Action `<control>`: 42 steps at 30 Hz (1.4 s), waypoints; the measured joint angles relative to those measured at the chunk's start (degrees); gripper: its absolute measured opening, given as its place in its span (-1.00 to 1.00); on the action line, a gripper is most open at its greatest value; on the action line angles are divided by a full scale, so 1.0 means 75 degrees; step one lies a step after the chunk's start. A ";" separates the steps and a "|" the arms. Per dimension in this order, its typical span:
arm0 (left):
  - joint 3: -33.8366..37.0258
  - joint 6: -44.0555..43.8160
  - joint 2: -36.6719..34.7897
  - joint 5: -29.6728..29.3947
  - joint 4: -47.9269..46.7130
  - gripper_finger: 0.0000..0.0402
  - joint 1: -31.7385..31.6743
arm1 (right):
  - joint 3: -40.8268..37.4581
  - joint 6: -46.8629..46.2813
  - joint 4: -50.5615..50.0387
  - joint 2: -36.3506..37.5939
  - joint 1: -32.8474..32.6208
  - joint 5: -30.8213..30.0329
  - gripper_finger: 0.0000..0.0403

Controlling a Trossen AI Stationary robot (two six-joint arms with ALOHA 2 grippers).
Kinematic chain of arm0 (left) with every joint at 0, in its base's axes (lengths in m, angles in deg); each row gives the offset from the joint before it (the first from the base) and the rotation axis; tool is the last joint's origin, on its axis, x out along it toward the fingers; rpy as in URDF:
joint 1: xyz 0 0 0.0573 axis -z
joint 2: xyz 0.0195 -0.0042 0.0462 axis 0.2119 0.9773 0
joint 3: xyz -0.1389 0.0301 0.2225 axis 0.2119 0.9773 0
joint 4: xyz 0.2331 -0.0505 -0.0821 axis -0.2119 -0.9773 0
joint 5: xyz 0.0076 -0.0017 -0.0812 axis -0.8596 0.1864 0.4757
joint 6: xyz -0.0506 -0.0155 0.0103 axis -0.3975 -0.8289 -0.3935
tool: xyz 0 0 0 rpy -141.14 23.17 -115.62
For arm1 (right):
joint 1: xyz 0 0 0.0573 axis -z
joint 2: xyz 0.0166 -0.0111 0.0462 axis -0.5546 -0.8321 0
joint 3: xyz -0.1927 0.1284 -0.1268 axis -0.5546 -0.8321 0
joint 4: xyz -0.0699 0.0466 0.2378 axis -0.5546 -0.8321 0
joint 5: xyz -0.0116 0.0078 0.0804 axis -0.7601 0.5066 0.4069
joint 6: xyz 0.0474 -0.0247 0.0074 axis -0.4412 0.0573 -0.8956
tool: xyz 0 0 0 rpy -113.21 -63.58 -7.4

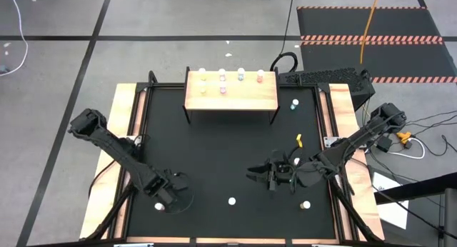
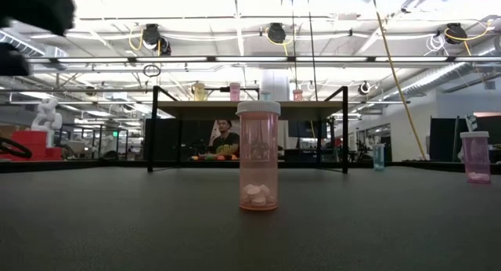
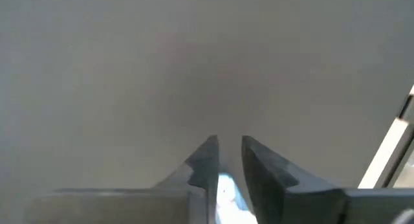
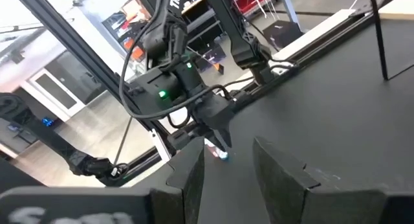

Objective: Pick and place medicine bottles onto shelf by color
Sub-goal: Put the bottom blue pill bottle on the shelf aligned with the other blue pill bottle

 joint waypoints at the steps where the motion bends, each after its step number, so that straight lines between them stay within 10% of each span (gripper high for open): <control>1: -0.0034 0.0107 0.0000 0.0000 0.0008 -0.71 -0.0100 | 0.0003 0.0012 -0.0041 0.0060 0.0000 -0.0001 -0.39; 9: -0.0160 -0.0657 -0.0152 0.0439 -0.0344 -0.63 -0.0144 | 0.0003 0.0148 -0.0486 0.0333 0.0065 -0.0014 -0.39; 24: -0.0039 -0.3174 -0.0154 0.0784 -0.0924 0.39 0.0619 | 0.0003 -0.0016 -0.0492 0.0330 0.0236 -0.0015 -0.39; 42: 0.0274 -0.3491 -0.0149 0.0815 -0.0466 -0.29 0.0844 | 0.0003 -0.0117 -0.0321 0.0330 0.0236 -0.0048 -0.39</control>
